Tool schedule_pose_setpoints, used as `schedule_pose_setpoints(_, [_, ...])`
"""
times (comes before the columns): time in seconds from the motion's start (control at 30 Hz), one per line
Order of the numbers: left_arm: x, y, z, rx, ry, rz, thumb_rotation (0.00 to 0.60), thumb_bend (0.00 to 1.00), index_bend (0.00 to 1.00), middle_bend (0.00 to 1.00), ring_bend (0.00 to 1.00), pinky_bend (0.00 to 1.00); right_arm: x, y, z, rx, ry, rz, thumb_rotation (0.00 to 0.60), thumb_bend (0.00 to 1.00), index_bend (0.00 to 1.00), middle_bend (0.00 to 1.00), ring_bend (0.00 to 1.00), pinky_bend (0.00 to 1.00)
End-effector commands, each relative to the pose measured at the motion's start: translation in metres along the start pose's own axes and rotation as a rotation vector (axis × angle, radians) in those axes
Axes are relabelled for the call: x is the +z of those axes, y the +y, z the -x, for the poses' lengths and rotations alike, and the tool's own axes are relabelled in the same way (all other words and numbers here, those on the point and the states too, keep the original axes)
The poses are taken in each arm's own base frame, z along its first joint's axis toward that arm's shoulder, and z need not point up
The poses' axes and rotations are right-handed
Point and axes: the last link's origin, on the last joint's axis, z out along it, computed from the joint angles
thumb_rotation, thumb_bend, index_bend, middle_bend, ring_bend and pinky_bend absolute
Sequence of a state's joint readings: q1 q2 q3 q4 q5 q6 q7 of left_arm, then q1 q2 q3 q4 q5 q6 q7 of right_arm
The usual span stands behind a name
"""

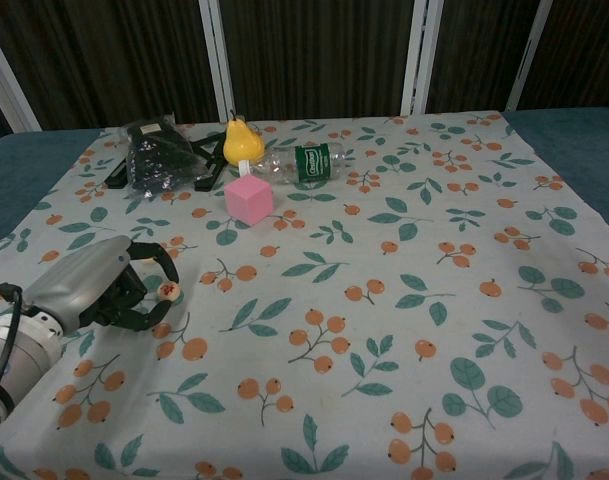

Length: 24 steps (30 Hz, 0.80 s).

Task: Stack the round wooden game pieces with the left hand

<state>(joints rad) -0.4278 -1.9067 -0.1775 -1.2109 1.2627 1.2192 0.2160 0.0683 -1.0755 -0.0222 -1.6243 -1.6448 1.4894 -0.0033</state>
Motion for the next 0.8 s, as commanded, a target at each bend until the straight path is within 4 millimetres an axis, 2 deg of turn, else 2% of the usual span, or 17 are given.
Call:
schedule_pose_setpoints(0.03, [-0.007, -0.006, -0.019, -0.012, 0.03, 0.005, 0.6, 0.41, 0.52, 1.0, 1.0, 1.0, 0.0, 0.0, 0.0, 0.0, 0.001, 0.001, 0.6, 0.2, 0.0, 0.0, 0.0, 0.02])
schedule_pose_setpoints(0.2, [-0.021, -0.027, -0.051, 0.021, 0.069, -0.027, 0.6, 0.41, 0.51, 1.0, 1.0, 1.0, -0.001, 0.0, 0.0, -0.002, 0.001, 0.0, 0.6, 0.2, 0.0, 0.0, 0.0, 0.02])
schedule_pose_setpoints(0.33, [-0.029, -0.044, -0.062, 0.02, 0.078, -0.071, 0.6, 0.41, 0.51, 1.0, 1.0, 1.0, 0.0, -0.001, 0.001, -0.003, -0.001, 0.0, 0.6, 0.2, 0.0, 0.0, 0.0, 0.02])
schedule_pose_setpoints(0.47, [-0.032, -0.057, -0.063, 0.02, 0.064, -0.108, 0.6, 0.41, 0.51, 1.0, 1.0, 1.0, -0.001, -0.003, 0.003, -0.007, -0.005, -0.005, 0.6, 0.2, 0.0, 0.0, 0.0, 0.02])
schedule_pose_setpoints(0.8, [-0.031, -0.068, -0.054, 0.03, 0.046, -0.135, 0.6, 0.41, 0.47, 1.0, 1.0, 1.0, -0.001, -0.003, 0.002, -0.004, -0.003, -0.004, 0.6, 0.2, 0.0, 0.0, 0.0, 0.02])
